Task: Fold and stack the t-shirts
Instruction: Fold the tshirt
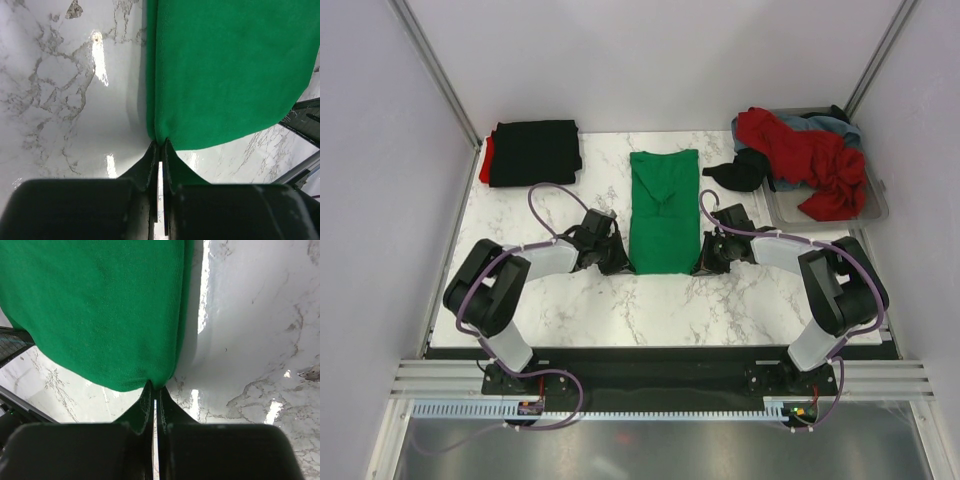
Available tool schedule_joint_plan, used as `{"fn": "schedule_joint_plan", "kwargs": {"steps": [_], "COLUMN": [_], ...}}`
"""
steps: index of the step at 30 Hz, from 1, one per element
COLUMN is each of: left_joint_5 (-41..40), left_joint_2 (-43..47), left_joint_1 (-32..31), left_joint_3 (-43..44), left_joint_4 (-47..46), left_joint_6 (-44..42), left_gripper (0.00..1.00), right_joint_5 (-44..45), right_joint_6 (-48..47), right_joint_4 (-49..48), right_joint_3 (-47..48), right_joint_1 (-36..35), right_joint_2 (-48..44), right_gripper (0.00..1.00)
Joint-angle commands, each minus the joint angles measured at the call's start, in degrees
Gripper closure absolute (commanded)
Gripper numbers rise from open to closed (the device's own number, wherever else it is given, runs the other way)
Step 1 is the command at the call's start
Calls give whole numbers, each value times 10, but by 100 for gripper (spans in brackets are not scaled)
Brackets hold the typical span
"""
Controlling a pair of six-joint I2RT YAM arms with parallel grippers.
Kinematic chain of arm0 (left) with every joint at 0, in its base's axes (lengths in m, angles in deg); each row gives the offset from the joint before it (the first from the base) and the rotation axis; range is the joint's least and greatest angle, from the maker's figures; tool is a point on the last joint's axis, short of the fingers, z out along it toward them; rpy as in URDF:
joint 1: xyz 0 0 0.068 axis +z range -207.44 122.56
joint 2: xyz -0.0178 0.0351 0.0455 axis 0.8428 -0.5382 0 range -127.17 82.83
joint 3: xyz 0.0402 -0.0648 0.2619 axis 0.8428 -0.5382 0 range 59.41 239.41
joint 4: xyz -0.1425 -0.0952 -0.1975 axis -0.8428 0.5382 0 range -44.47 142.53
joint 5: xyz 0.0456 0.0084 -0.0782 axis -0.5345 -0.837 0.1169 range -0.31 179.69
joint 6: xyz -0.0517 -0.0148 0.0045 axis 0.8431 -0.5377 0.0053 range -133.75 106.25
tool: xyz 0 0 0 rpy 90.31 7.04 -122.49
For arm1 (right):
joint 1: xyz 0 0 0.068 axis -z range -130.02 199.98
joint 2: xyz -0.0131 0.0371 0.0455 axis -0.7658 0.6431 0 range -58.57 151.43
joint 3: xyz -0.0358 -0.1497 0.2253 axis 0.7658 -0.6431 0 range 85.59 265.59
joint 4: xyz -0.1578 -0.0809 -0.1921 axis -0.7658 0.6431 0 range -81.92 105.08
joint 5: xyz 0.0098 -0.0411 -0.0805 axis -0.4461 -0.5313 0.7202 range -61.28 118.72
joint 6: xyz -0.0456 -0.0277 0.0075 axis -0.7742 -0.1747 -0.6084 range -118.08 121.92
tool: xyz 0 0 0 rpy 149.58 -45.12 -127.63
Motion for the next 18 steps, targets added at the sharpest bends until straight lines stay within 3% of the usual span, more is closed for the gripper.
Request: {"fn": "schedule_joint_plan", "kwargs": {"steps": [1,6,18], "left_joint_5": [-3,-14,-22], "left_joint_2": [-7,43,281], "left_joint_1": [-5,-12,-77], "left_joint_3": [4,10,-25], "left_joint_4": [-20,40,187], "left_joint_6": [4,-1,44], "left_gripper": [98,98,98], "right_joint_5": [30,29,32], "right_joint_6": [-21,-14,39], "right_joint_4": [25,55,194], "right_joint_3": [-11,-16,-35], "right_joint_1": [0,-1,-16], "right_joint_2": [17,-37,-313], "right_gripper": [100,100,100]}}
